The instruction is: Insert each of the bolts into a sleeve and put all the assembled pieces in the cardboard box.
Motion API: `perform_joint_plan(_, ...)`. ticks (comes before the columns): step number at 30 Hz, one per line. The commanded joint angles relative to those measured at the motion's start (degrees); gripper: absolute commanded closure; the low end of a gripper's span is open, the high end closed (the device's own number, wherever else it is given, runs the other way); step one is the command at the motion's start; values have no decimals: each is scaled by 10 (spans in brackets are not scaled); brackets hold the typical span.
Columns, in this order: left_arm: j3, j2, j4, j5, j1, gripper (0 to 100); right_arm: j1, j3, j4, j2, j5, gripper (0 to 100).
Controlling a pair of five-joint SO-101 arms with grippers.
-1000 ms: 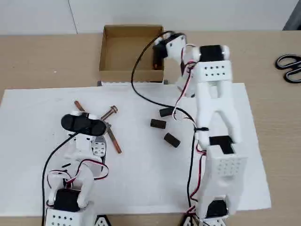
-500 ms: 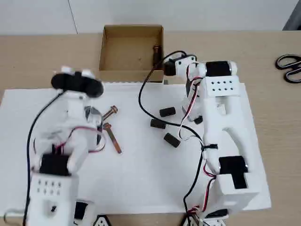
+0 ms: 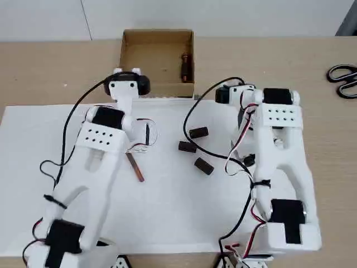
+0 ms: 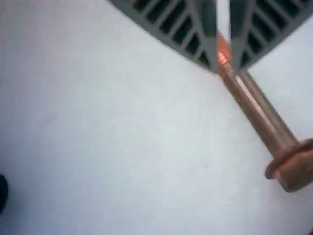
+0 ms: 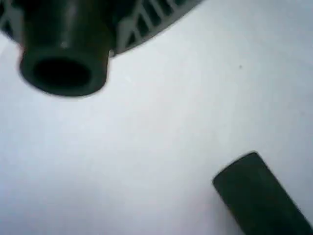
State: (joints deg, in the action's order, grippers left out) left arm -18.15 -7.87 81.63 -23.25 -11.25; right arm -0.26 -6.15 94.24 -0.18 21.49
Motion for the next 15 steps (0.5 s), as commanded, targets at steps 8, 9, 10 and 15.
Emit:
perform_joint_plan(8,27,4,-9,-252,0,994,20,-123,-55,-116,-4,994)
perform_joint_plan(9,27,5,-9,-258,0,994,20,-135,-59,-124,-4,994)
perform_joint_plan(10,27,6,-10,-263,0,994,20,-146,-64,-132,-4,994)
perform_joint_plan(15,26,9,-11,-271,14,993,19,-172,-70,-167,-4,994)
